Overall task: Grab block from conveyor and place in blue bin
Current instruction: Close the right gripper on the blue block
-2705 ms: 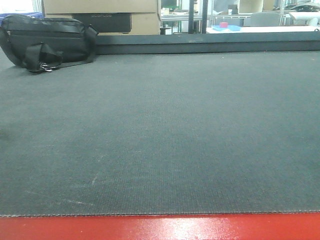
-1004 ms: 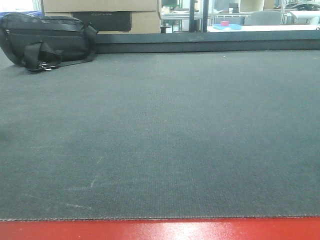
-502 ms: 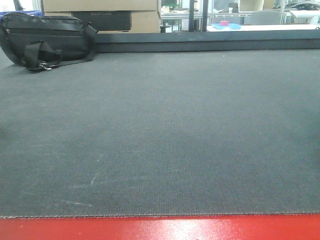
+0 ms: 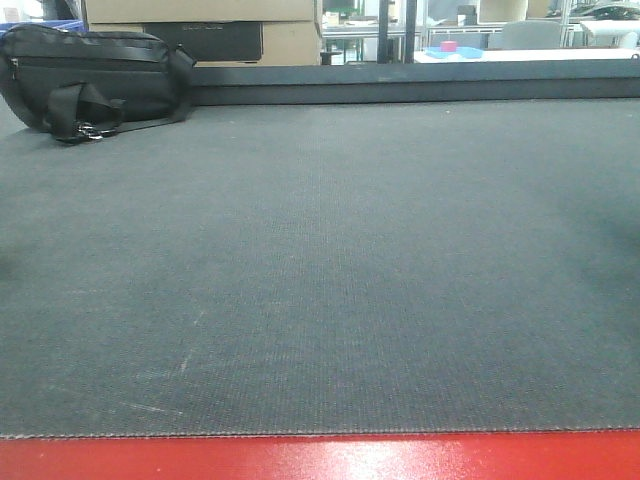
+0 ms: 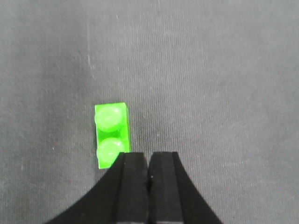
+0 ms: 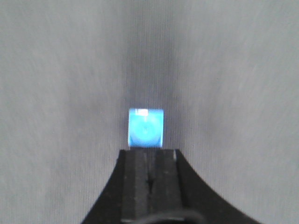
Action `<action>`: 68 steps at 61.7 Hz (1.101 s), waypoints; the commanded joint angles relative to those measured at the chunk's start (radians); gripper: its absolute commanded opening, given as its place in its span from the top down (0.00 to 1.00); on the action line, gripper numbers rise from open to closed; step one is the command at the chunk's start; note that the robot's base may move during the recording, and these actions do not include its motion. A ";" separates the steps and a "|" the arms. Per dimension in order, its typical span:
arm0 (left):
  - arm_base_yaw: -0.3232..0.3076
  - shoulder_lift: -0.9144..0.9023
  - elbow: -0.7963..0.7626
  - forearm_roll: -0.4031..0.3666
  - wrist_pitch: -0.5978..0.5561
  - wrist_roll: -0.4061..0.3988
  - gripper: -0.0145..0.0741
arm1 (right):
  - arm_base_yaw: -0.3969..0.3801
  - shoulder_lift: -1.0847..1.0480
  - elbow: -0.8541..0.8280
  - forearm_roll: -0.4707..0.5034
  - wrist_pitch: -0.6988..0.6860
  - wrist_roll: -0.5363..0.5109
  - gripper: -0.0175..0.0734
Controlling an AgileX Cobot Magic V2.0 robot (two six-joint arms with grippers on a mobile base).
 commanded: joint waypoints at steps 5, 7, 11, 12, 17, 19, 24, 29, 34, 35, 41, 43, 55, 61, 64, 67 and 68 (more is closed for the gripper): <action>-0.005 0.026 -0.015 -0.011 0.024 -0.006 0.96 | 0.000 0.121 -0.094 -0.004 0.121 0.002 0.99; -0.005 0.031 -0.015 -0.011 0.026 -0.006 0.96 | 0.000 0.147 -0.111 -0.004 0.121 0.002 0.99; -0.005 0.033 -0.015 -0.011 0.026 -0.006 0.96 | 0.000 0.187 -0.130 -0.004 0.121 0.002 0.97; -0.005 0.033 -0.015 -0.011 0.026 -0.006 0.96 | 0.000 0.195 -0.133 -0.004 0.121 0.002 0.95; -0.005 0.033 -0.015 -0.011 0.028 -0.006 0.96 | 0.000 0.227 -0.132 -0.004 0.121 0.002 0.84; -0.005 0.033 -0.015 -0.011 0.030 -0.006 0.96 | 0.000 0.235 -0.132 -0.004 0.121 0.002 0.75; -0.005 0.033 -0.015 -0.011 0.033 -0.006 0.96 | 0.000 0.254 -0.132 0.004 0.121 0.002 0.56; -0.005 0.033 -0.015 -0.011 0.033 -0.006 0.96 | 0.000 0.266 -0.130 0.009 0.121 0.002 0.38; -0.005 0.033 -0.015 -0.011 0.033 -0.006 0.96 | 0.000 0.289 -0.119 0.009 0.121 0.002 0.30; -0.005 0.033 -0.015 -0.011 0.033 -0.006 0.96 | 0.000 0.292 -0.116 0.009 0.121 0.002 0.30; -0.005 0.033 -0.015 -0.011 0.033 -0.006 0.96 | 0.000 0.306 -0.074 0.009 0.072 0.008 0.31; -0.005 0.033 -0.015 -0.011 0.033 -0.006 0.96 | 0.000 0.309 -0.057 0.009 0.046 0.008 0.32; -0.005 0.033 -0.014 -0.011 0.032 -0.006 0.96 | 0.000 0.309 -0.001 0.009 -0.070 0.008 0.40; -0.005 0.033 -0.014 -0.011 0.032 -0.006 0.96 | 0.000 0.309 -0.001 0.009 -0.091 0.008 0.42; -0.005 0.033 -0.014 -0.011 0.032 -0.006 0.96 | 0.000 0.310 -0.001 0.009 -0.095 0.008 0.42; -0.005 0.033 -0.014 -0.011 0.032 -0.006 0.96 | 0.000 0.310 -0.001 0.009 -0.098 0.008 0.42; -0.005 0.033 -0.014 -0.011 0.034 -0.006 0.96 | 0.000 0.310 -0.001 0.009 -0.098 0.008 0.42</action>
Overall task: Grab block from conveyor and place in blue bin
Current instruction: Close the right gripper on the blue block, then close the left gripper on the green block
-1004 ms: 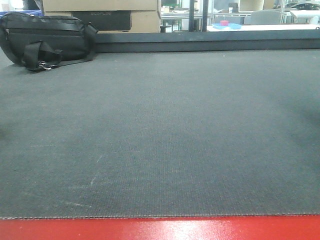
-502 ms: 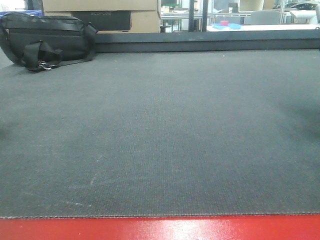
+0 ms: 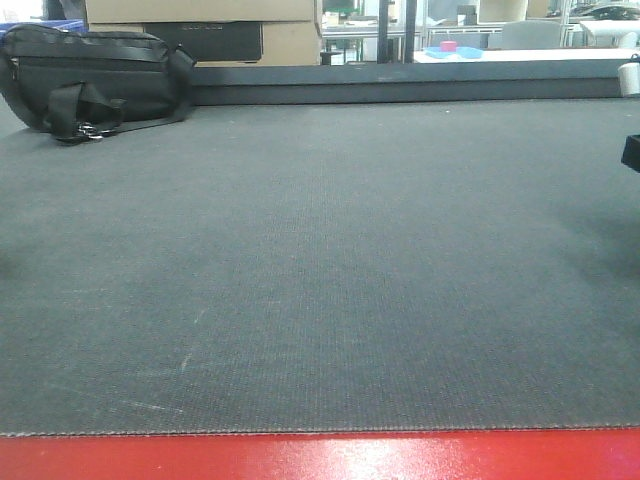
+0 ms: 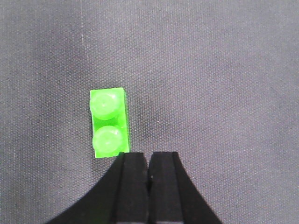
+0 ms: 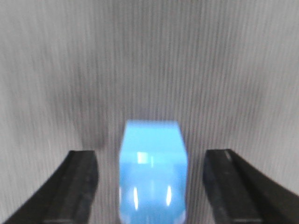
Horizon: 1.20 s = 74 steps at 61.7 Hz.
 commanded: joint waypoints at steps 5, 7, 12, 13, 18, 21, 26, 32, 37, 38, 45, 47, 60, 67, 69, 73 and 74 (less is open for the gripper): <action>-0.005 0.000 -0.007 -0.011 0.004 -0.006 0.96 | 0.000 -0.001 0.004 -0.003 -0.014 0.003 0.42; -0.005 0.000 -0.007 -0.011 0.007 -0.006 0.96 | 0.000 -0.001 0.004 -0.003 -0.014 0.003 0.42; -0.005 0.000 -0.007 -0.011 0.007 -0.006 0.96 | 0.000 -0.001 0.004 -0.003 -0.009 0.003 0.42; -0.005 0.000 -0.007 -0.011 0.007 -0.006 0.96 | 0.000 -0.001 0.004 -0.003 -0.006 0.003 0.42; -0.005 0.000 -0.007 -0.011 0.007 -0.006 0.96 | 0.000 -0.001 0.004 -0.003 0.004 0.003 0.42; -0.005 0.000 -0.007 -0.011 0.007 -0.006 0.96 | 0.000 -0.001 0.004 -0.003 0.009 0.003 0.42; -0.005 0.000 -0.007 -0.011 0.007 -0.006 0.96 | 0.000 -0.001 0.004 -0.003 0.016 0.003 0.42; -0.005 0.000 -0.007 -0.011 0.007 -0.006 0.96 | 0.000 -0.001 0.004 -0.003 0.020 0.003 0.42; -0.005 0.000 -0.007 -0.011 0.007 -0.006 0.96 | 0.000 -0.001 0.005 -0.003 0.020 0.003 0.42; -0.005 0.000 -0.007 -0.011 0.007 -0.006 0.96 | 0.000 -0.001 0.007 -0.003 0.020 0.003 0.42; -0.005 0.000 -0.007 -0.011 0.007 -0.006 0.96 | 0.000 -0.001 0.029 -0.003 0.007 0.003 0.43; -0.005 0.000 -0.007 -0.011 0.007 -0.006 0.96 | 0.000 -0.001 0.038 -0.003 0.005 0.003 0.44; -0.005 0.000 -0.007 -0.013 -0.008 -0.010 0.96 | 0.000 -0.001 0.045 -0.003 -0.043 0.003 0.72; -0.005 0.000 -0.007 -0.012 -0.004 -0.010 0.96 | 0.000 -0.001 0.045 -0.003 -0.052 0.003 0.94; -0.005 0.000 -0.007 -0.012 -0.004 -0.010 0.96 | 0.000 -0.001 0.045 -0.003 -0.052 0.003 0.99; -0.005 0.000 -0.007 -0.012 -0.004 -0.010 0.96 | 0.000 -0.001 0.045 -0.003 -0.052 0.003 0.98; -0.005 0.000 -0.007 -0.012 -0.004 -0.010 0.96 | 0.000 -0.003 0.045 -0.003 -0.052 0.003 0.98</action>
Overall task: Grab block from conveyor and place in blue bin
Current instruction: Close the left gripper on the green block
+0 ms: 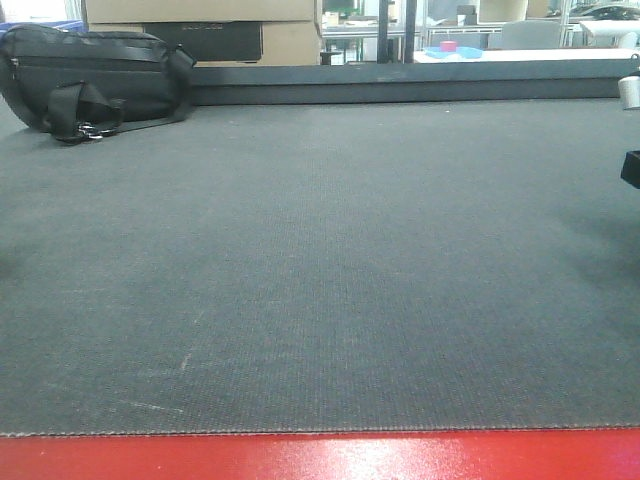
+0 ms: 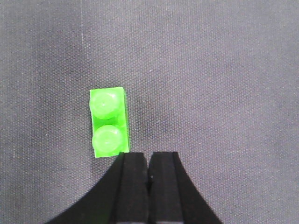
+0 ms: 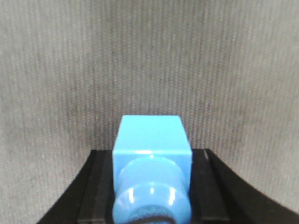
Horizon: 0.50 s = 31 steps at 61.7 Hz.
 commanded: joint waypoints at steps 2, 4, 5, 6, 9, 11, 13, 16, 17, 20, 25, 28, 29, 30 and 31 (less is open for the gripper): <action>-0.005 0.000 -0.007 -0.012 -0.013 -0.010 0.96 | 0.000 -0.006 0.002 -0.003 -0.005 0.001 0.98; -0.005 0.000 -0.007 -0.012 -0.019 -0.010 0.94 | 0.000 -0.010 0.002 -0.003 -0.003 0.001 0.98; -0.005 0.000 -0.007 -0.012 -0.024 -0.010 0.93 | 0.000 -0.013 0.002 -0.003 -0.003 0.001 0.98; -0.005 0.000 -0.007 -0.012 -0.029 -0.010 0.92 | 0.000 -0.012 0.000 -0.003 -0.001 0.001 0.99; -0.005 0.000 -0.007 -0.012 -0.042 -0.010 0.84 | 0.000 -0.024 -0.002 -0.003 0.009 0.001 0.99; -0.005 0.000 -0.007 -0.012 -0.052 -0.010 0.79 | 0.000 -0.032 -0.002 -0.003 0.012 0.001 0.99; -0.005 0.000 -0.007 -0.012 -0.058 -0.010 0.72 | 0.000 -0.036 -0.004 -0.003 0.021 0.001 0.99; -0.005 0.002 -0.007 -0.012 -0.066 -0.010 0.60 | 0.000 -0.050 -0.009 -0.003 0.027 0.001 0.99; -0.005 0.004 -0.007 -0.012 -0.068 -0.010 0.57 | 0.000 -0.054 -0.009 -0.003 0.027 0.001 0.99; -0.005 0.016 -0.007 -0.012 -0.071 -0.010 0.46 | 0.000 -0.064 -0.009 -0.003 0.020 0.001 0.99; -0.002 0.044 -0.007 -0.001 -0.067 -0.034 0.33 | 0.000 -0.081 -0.009 -0.003 0.017 0.001 0.99; 0.005 0.069 -0.007 0.005 -0.068 -0.051 0.29 | 0.000 -0.091 -0.009 0.002 0.023 0.001 0.99; 0.007 0.076 -0.007 0.011 -0.068 -0.059 0.29 | 0.000 -0.094 -0.009 0.002 0.025 0.001 0.99; 0.009 0.084 -0.007 0.011 -0.068 -0.066 0.29 | 0.000 -0.097 -0.009 0.004 0.030 0.001 0.99; 0.013 0.092 -0.007 0.011 -0.068 -0.065 0.29 | 0.000 -0.101 -0.009 0.007 0.032 0.001 0.99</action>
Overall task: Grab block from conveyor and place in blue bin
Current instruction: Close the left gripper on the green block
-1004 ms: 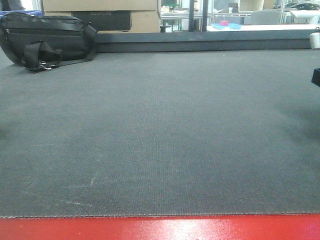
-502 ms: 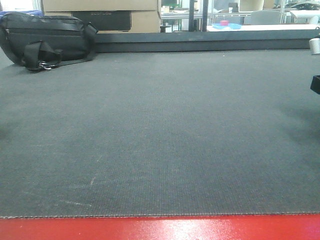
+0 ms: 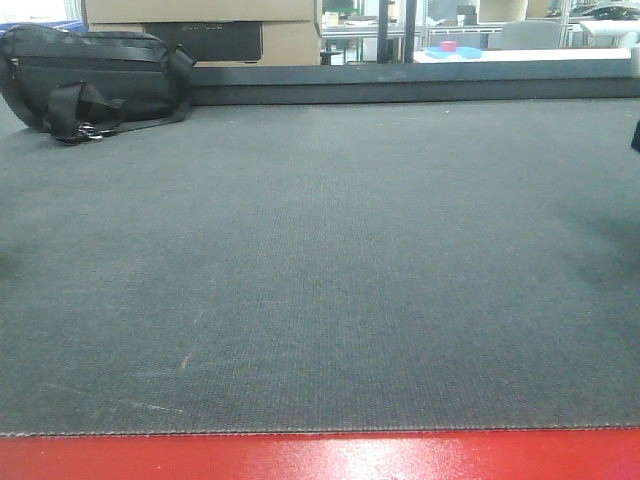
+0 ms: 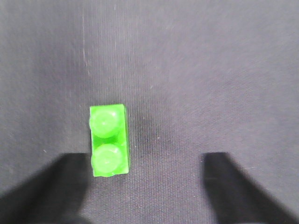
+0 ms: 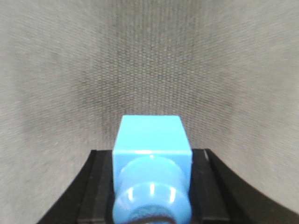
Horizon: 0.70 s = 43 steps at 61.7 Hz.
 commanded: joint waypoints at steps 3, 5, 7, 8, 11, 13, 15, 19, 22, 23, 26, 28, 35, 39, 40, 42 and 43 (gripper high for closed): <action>0.024 0.061 -0.007 0.009 -0.014 -0.032 0.29 | 0.000 -0.035 -0.008 0.008 0.023 0.001 0.99; 0.031 0.076 -0.007 0.009 -0.014 -0.032 0.29 | 0.000 -0.040 -0.008 0.008 0.028 0.001 0.99; 0.036 0.095 -0.007 0.015 -0.014 -0.032 0.29 | 0.000 -0.048 -0.008 0.010 0.034 0.001 0.99; 0.037 0.103 -0.007 0.017 -0.014 -0.032 0.29 | 0.000 -0.051 -0.008 0.010 0.034 0.001 0.99; 0.043 0.126 -0.007 0.019 -0.011 -0.032 0.29 | 0.000 -0.060 -0.008 0.012 0.035 0.001 0.99; 0.043 0.144 -0.007 0.019 -0.011 -0.032 0.29 | 0.000 -0.068 -0.008 0.015 0.036 0.001 0.99; 0.043 0.158 -0.007 0.019 -0.011 -0.032 0.29 | 0.000 -0.076 -0.008 0.020 0.036 0.001 0.99; 0.043 0.196 -0.007 0.019 -0.033 -0.032 0.29 | 0.000 -0.090 -0.008 0.029 0.033 0.001 0.99; 0.043 0.216 -0.010 0.019 -0.042 -0.032 0.29 | 0.000 -0.098 -0.008 0.039 0.033 0.001 0.99; 0.043 0.222 -0.011 0.019 -0.044 -0.032 0.29 | 0.000 -0.101 -0.008 0.041 0.033 0.001 0.99; 0.043 0.237 -0.018 0.020 -0.043 -0.032 0.29 | 0.000 -0.106 -0.008 0.044 0.033 0.001 0.99; 0.043 0.243 -0.020 0.022 -0.049 -0.032 0.30 | 0.000 -0.110 -0.008 0.046 0.033 0.001 0.99; 0.043 0.270 -0.020 0.026 -0.059 -0.032 0.34 | 0.000 -0.117 -0.008 0.046 0.033 0.001 0.99; 0.043 0.281 -0.020 0.037 -0.057 -0.035 0.38 | 0.000 -0.119 -0.008 0.046 0.038 0.001 0.99; 0.043 0.284 -0.020 0.043 -0.057 -0.034 0.40 | 0.000 -0.119 -0.008 0.046 0.040 0.001 0.99; 0.043 0.285 -0.020 0.053 -0.059 -0.041 0.44 | 0.000 -0.119 -0.008 0.049 0.045 0.001 0.99; 0.043 0.285 -0.020 0.065 -0.059 -0.048 0.47 | 0.000 -0.119 -0.008 0.052 0.045 0.001 0.99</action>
